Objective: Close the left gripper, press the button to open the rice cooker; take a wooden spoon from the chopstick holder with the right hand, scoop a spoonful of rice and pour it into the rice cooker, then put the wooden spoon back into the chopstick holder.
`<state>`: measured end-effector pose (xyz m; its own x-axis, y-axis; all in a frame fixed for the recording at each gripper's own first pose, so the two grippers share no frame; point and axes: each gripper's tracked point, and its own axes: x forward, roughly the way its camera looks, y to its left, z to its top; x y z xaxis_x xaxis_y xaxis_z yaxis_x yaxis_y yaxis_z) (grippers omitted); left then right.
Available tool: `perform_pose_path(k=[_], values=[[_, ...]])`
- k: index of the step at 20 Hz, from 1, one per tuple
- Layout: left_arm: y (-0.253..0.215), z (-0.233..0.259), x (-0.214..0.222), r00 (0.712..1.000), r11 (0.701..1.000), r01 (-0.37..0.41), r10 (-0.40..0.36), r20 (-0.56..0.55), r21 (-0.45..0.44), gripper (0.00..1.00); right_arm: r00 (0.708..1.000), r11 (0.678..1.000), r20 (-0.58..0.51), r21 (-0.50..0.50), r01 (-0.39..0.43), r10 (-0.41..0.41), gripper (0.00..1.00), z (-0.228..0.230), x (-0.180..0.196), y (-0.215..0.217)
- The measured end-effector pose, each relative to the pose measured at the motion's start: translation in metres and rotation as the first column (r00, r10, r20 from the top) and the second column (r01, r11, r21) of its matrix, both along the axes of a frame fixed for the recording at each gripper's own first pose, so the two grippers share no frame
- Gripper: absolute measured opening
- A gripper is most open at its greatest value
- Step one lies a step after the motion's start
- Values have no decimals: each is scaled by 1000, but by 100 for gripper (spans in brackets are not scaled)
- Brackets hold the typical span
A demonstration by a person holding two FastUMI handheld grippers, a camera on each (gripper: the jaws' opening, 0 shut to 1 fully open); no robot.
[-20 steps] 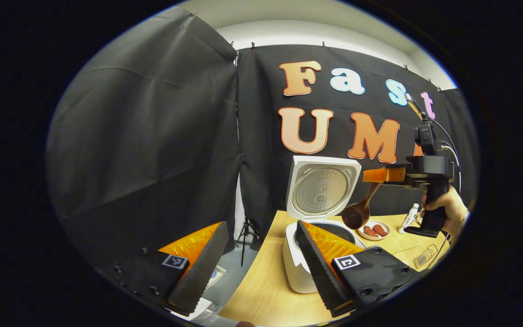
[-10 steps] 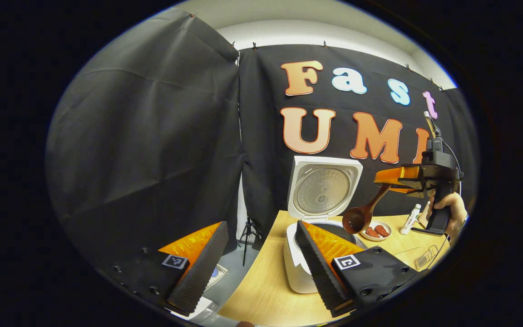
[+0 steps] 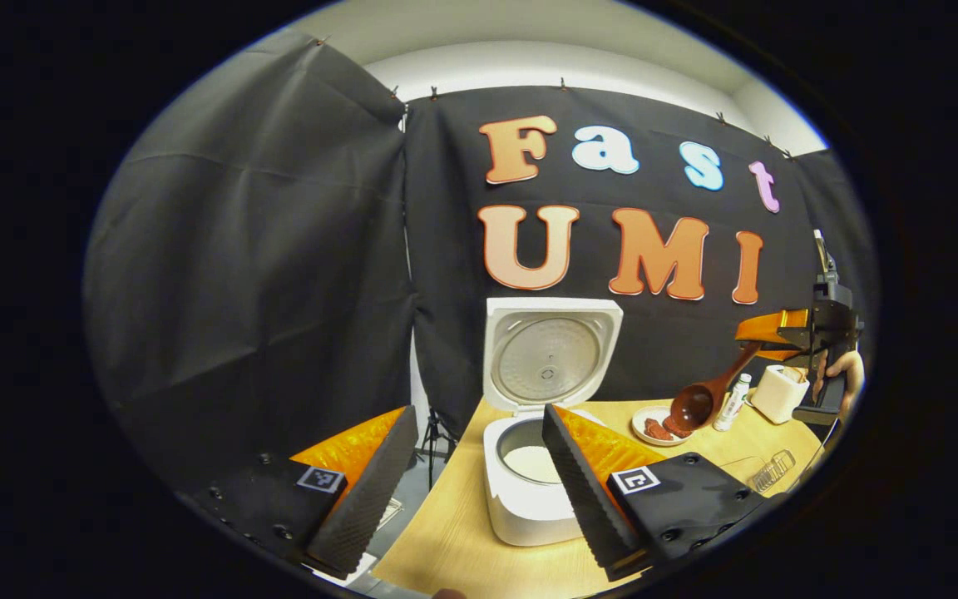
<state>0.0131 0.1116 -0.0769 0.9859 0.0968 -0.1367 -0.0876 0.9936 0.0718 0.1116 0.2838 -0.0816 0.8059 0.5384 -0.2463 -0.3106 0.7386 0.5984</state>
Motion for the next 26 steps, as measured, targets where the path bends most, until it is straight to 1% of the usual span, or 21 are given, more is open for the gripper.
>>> perform_pose_path(k=[4, 7, 11, 14, 19, 22, 26], values=[[-36, 0, 5, 998, 997, 58, -58, -2, -44, 100, 994, 994, -23, 24, 108, -108, 15, -9, -2, -91], [-51, -1, 7, 997, 997, 77, -77, -12, -32, 100, 981, 982, -38, 3, 191, -191, 15, -21, -4, -158], [-67, 0, 2, 996, 996, 93, -93, -15, -16, 100, 957, 958, -70, 19, 285, -283, 15, -33, -14, -235], [-73, 1, -2, 996, 996, 93, -93, -19, 0, 100, 939, 942, -85, -16, 335, -335, 15, -51, -21, -278], [-81, 0, -5, 996, 996, 89, -89, -30, 8, 100, 916, 927, -144, -27, 374, -374, 15, -86, -27, -317], [-85, -1, -8, 995, 996, 90, -89, -35, 9, 100, 907, 925, -187, -25, 379, -376, 15, -113, -28, -326], [-88, 4, -12, 996, 996, 82, -82, -28, 29, 100, 899, 926, -224, -58, 372, -375, 15, -148, -28, -329]])
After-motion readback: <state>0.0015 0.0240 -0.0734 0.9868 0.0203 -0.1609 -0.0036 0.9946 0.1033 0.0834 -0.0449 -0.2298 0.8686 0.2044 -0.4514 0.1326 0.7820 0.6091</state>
